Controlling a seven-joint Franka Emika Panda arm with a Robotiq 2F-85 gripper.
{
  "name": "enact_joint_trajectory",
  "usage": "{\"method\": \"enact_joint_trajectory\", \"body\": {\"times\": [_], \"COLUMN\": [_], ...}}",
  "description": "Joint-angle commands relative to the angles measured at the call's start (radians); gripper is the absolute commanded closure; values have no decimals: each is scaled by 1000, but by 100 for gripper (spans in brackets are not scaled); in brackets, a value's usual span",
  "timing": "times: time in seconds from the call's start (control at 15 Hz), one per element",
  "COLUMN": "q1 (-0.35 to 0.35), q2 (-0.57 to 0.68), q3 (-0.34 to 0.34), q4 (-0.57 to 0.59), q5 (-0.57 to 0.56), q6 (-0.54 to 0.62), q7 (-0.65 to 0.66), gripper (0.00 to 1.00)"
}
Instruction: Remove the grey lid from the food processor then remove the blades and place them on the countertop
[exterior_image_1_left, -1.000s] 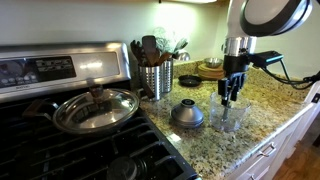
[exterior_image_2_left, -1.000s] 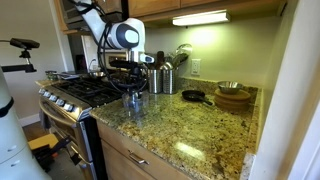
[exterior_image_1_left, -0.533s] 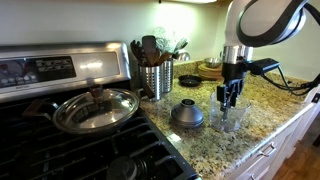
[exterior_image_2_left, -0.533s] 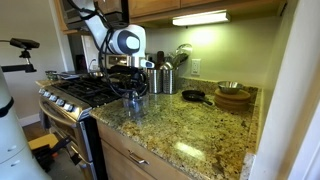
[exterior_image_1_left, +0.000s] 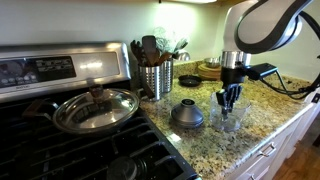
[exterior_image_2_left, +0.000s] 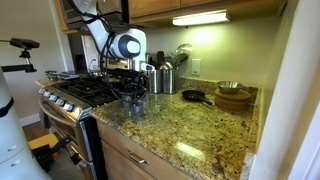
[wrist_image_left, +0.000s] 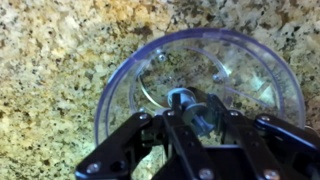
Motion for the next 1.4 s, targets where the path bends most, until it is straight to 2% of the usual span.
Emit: {"method": "enact_joint_trajectory", "body": {"times": [0.0,0.27,1.33], "q1": [-2,-4,-1], "q2": [-30,-73,-362], "q3": [-5,-1,-4], "q4": [-19,-33,-19], "q5": [-12,4,39], "q6": [15,8,-212], "q7": [17,4,-14], "gripper": [87,87,87]}}
